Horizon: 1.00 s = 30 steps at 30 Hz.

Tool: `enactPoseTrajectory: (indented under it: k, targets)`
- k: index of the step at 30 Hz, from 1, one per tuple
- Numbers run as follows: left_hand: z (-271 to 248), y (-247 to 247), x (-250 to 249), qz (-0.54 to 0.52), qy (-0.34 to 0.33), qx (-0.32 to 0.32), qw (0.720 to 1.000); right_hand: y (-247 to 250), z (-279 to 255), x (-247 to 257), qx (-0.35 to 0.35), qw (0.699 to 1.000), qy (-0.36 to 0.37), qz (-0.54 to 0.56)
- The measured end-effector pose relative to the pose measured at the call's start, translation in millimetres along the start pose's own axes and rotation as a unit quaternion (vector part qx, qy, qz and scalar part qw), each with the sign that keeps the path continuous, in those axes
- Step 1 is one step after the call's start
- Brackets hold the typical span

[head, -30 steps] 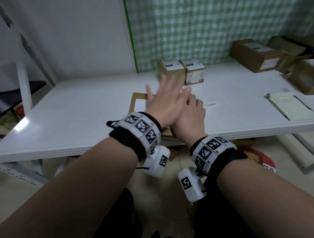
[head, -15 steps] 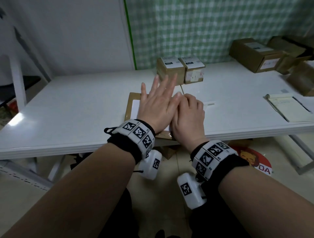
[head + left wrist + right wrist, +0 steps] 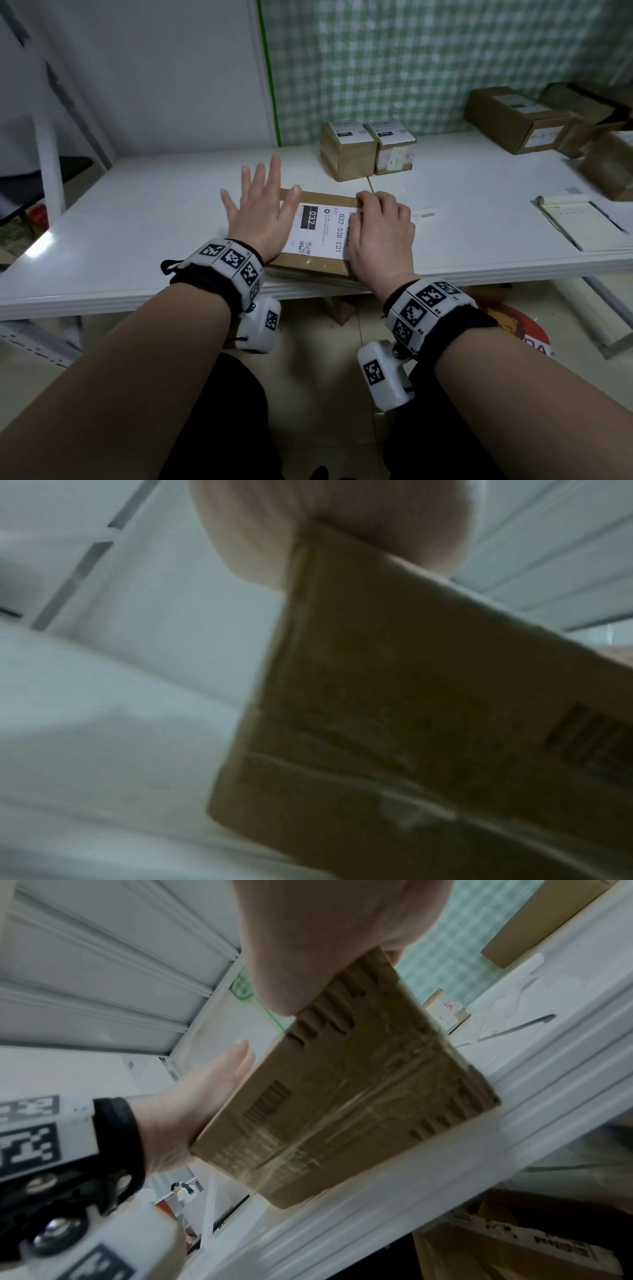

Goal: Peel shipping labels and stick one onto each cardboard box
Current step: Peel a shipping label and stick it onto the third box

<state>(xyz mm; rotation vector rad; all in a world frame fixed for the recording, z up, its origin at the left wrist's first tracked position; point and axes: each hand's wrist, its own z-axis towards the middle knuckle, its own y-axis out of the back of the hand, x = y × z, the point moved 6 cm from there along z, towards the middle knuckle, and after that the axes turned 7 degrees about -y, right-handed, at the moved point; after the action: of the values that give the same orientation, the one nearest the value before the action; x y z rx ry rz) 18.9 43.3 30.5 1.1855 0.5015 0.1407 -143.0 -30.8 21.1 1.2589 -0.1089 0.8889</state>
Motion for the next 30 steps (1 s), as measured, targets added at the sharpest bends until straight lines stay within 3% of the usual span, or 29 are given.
enactPoseTrajectory:
  k: [5, 8, 13, 18, 24, 30]
  targets:
    - [-4.3, 6.3, -7.8, 0.123, -0.073, 0.0, 0.99, -1.2, 2.4, 2.3, 0.002, 1.0, 0.013, -0.026]
    - [-11.4, -4.1, -21.7, 0.121, -0.14, 0.039, 0.982, -2.2, 6.6, 6.1, 0.002, 0.998, 0.027, -0.059]
    - [-12.4, -14.3, -15.7, 0.069, -0.105, 0.099, 0.987, -14.9, 18.9, 24.9, 0.013, 0.993, 0.026, -0.118]
    - [-0.8, -17.7, -1.6, 0.044, -0.06, 0.166, 0.983, -30.8, 46.8, 10.3, 0.159, 0.971, -0.046, -0.171]
    - [0.0, -18.7, 9.4, 0.008, -0.036, 0.238, 0.971, -33.2, 56.4, -3.7, 0.244, 0.951, -0.113, -0.149]
    - [-10.8, -7.2, 14.3, -0.034, -0.063, 0.284, 0.956, -17.1, 50.4, -1.2, 0.237, 0.96, -0.098, -0.11]
